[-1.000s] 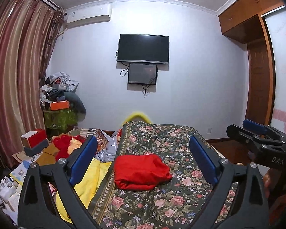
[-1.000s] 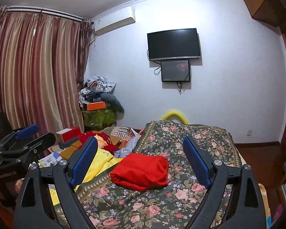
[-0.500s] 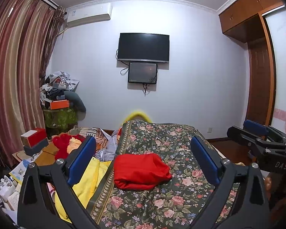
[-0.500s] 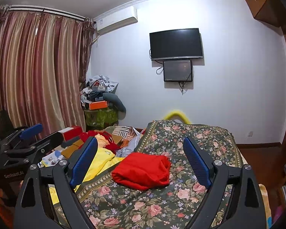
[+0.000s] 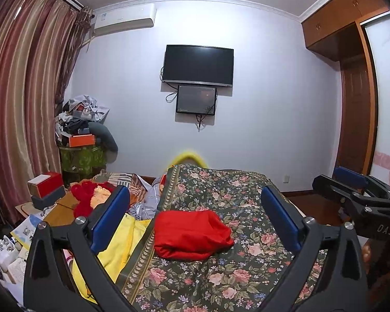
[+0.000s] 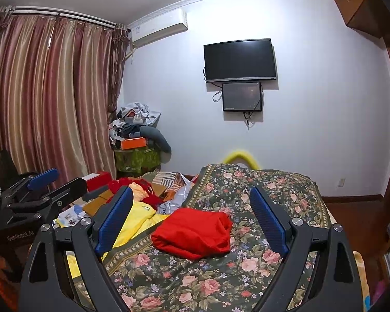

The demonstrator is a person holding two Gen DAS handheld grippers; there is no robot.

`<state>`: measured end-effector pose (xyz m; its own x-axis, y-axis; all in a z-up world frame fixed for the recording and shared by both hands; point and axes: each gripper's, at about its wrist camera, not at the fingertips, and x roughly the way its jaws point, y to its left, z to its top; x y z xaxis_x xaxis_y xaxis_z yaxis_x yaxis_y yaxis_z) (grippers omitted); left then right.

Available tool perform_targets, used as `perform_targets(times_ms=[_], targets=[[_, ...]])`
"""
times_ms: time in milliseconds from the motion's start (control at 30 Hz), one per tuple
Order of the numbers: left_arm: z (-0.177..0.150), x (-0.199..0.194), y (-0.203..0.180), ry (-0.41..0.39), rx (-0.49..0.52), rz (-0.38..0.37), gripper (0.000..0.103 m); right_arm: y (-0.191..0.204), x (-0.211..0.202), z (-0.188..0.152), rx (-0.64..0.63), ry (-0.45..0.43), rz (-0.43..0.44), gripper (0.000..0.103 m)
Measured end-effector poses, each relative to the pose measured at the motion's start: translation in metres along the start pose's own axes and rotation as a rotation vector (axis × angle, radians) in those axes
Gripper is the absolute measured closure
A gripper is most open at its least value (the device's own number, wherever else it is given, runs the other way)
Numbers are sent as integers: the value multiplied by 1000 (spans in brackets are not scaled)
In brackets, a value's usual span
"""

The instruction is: Fold large clothes

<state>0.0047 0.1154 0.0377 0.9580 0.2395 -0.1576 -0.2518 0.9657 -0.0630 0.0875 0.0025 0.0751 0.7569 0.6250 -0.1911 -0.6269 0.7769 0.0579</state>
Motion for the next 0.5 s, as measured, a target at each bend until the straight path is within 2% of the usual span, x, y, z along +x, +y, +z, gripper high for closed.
perform_targets(times_ms=[267, 400, 500], targets=[[-1, -1, 0, -3, -1, 6, 1, -1, 3, 1, -12, 11, -16, 12], [-1, -1, 0, -1, -5, 2, 1, -1, 0, 2, -6, -1, -19, 4], [-2, 0, 0, 2, -8, -3, 1, -1, -1, 3, -10, -9, -26, 4]])
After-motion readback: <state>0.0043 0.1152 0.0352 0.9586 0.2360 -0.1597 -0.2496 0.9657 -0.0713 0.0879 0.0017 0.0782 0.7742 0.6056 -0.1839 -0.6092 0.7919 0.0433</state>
